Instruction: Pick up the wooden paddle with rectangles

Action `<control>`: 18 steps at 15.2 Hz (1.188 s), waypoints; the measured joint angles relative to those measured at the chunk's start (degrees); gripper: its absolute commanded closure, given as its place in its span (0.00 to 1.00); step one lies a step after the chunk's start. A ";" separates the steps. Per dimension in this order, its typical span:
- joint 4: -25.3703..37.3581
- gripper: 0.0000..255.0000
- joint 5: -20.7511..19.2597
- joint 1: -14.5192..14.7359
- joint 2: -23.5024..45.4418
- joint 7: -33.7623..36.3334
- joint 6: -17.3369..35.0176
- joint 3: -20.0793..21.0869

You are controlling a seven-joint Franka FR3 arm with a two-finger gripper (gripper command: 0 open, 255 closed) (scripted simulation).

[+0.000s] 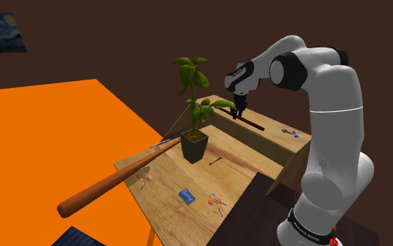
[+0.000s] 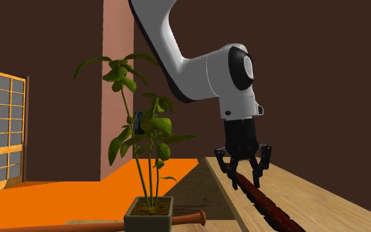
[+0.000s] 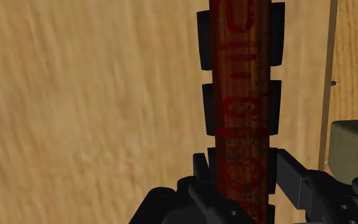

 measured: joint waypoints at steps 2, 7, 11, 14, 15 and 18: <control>-0.04 1.00 -0.02 0.01 -0.02 0.01 0.07 -0.01; 0.75 1.00 -0.57 0.09 -0.80 0.32 -1.71 -0.40; 1.83 1.00 -1.18 0.28 -2.17 0.48 -4.08 -0.75; 2.97 1.00 -1.57 0.41 -3.05 0.64 -6.05 -0.94; 3.36 1.00 -1.69 0.44 -3.33 0.66 -6.69 -1.00; 5.04 1.00 -1.91 0.38 -3.82 0.63 -8.82 -1.16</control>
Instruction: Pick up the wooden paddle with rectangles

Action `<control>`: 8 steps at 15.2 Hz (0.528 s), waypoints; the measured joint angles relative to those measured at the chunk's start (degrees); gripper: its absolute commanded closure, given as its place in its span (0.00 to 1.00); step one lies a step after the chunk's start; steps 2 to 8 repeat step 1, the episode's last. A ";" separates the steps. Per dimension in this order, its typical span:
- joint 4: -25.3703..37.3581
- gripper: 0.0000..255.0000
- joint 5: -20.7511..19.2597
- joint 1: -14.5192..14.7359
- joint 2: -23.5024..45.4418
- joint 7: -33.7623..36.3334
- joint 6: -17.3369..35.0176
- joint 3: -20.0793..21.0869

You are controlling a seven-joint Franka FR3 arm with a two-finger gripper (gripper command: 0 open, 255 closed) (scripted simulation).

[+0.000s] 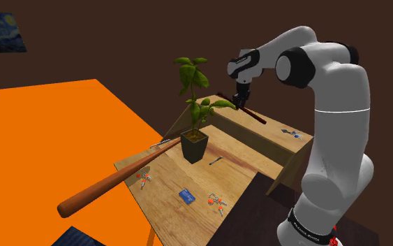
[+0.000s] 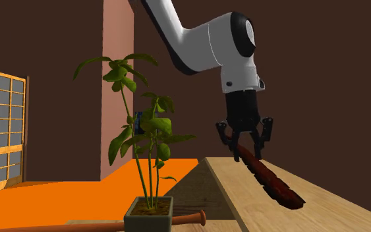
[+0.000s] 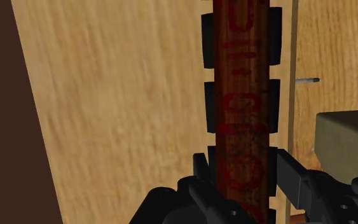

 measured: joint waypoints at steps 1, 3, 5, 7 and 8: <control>0.04 1.00 -0.16 0.12 -0.35 0.13 -0.38 -0.05; 0.04 1.00 -0.16 0.12 -0.35 0.13 -0.38 -0.05; 0.04 1.00 -0.16 0.12 -0.35 0.13 -0.38 -0.05; 0.04 1.00 -0.16 0.12 -0.35 0.13 -0.38 -0.05; 0.04 1.00 -0.16 0.12 -0.35 0.13 -0.38 -0.05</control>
